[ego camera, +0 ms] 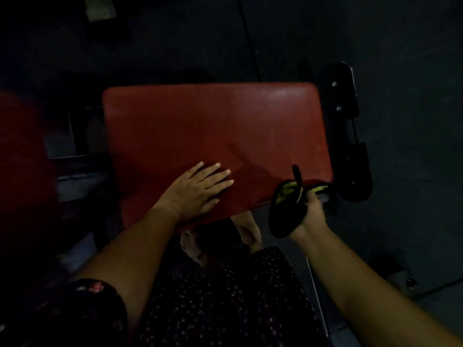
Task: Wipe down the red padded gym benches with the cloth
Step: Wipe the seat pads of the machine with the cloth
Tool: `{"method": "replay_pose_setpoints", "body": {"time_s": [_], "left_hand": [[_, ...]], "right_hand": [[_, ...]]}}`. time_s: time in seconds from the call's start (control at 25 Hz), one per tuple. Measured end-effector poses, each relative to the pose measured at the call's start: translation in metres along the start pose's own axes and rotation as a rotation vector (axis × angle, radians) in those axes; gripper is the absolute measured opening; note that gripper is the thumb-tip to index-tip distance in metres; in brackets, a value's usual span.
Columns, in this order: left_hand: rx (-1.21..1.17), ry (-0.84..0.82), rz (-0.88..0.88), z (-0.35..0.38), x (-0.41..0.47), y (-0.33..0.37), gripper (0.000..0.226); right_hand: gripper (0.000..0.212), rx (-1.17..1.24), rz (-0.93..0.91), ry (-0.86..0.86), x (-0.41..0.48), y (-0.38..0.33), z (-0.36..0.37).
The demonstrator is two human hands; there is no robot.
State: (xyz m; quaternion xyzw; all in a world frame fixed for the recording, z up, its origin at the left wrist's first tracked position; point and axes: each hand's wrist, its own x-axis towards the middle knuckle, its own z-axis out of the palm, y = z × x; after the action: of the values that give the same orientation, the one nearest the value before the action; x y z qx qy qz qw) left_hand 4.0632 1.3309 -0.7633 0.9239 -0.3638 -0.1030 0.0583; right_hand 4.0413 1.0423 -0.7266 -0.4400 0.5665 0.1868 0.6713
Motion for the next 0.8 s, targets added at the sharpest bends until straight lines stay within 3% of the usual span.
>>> {"method": "replay_pose_setpoints", "body": {"time_s": [0.12,0.28,0.36,0.52,0.6,0.72,0.76,0.8], "left_hand": [[-0.035,-0.073,-0.073,-0.003,-0.006,0.007,0.056],[-0.115,-0.087,-0.150,-0.012,0.002,0.018,0.049],[-0.100,-0.059,-0.165,-0.011,0.005,0.027,0.042],[-0.107,-0.045,-0.256,-0.006,0.000,0.031,0.059],[-0.169,0.005,-0.385,-0.013,-0.006,0.035,0.057],[-0.277,-0.022,-0.670,-0.014,-0.020,0.046,0.055],[-0.286,-0.004,-0.758,-0.013,-0.031,0.048,0.055],[-0.288,0.029,-0.829,-0.011,-0.043,0.050,0.055]], "right_hand": [[0.039,0.042,0.122,-0.079,-0.025,0.012,0.016],[0.071,0.144,0.145,-0.072,-0.047,0.003,0.039],[0.065,0.076,0.145,-0.066,-0.060,0.011,0.047],[0.061,-0.115,0.191,-0.111,-0.076,0.037,0.056],[0.069,-0.166,0.187,-0.170,-0.069,0.043,0.052],[0.039,-0.436,0.061,-0.478,-0.058,0.061,0.050],[0.035,-0.425,0.167,-0.600,-0.062,0.065,0.051],[0.042,-0.594,0.117,-0.577,-0.071,0.076,0.053]]}}
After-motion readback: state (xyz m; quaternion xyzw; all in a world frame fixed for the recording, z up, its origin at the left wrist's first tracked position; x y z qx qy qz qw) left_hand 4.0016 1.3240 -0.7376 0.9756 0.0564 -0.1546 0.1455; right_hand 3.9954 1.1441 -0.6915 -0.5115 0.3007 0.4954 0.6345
